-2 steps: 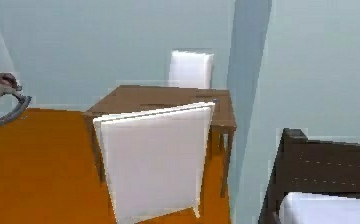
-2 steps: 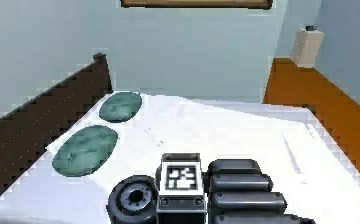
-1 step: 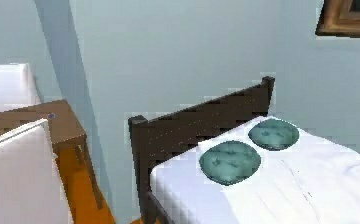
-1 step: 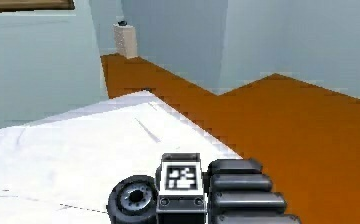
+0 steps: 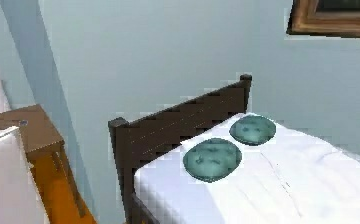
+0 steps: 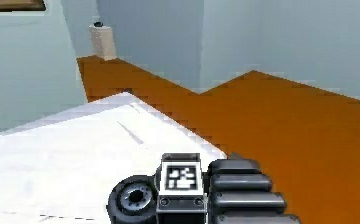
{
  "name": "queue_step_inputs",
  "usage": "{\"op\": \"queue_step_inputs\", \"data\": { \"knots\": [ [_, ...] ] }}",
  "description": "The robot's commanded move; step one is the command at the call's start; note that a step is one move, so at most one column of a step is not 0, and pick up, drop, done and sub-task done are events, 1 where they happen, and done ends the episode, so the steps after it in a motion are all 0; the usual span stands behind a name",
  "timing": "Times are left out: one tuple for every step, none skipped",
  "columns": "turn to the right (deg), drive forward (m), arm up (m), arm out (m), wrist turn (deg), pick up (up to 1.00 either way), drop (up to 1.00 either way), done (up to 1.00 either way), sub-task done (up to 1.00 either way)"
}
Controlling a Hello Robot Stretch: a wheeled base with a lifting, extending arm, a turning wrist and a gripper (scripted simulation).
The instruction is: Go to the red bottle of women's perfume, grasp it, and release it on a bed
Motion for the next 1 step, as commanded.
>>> {"op": "queue_step_inputs", "data": {
  "knots": [
    [0.0, 0.20, 0.00, 0.00, 0.0, 0.00, 0.00, 0.00, 0.00]
  ]
}}
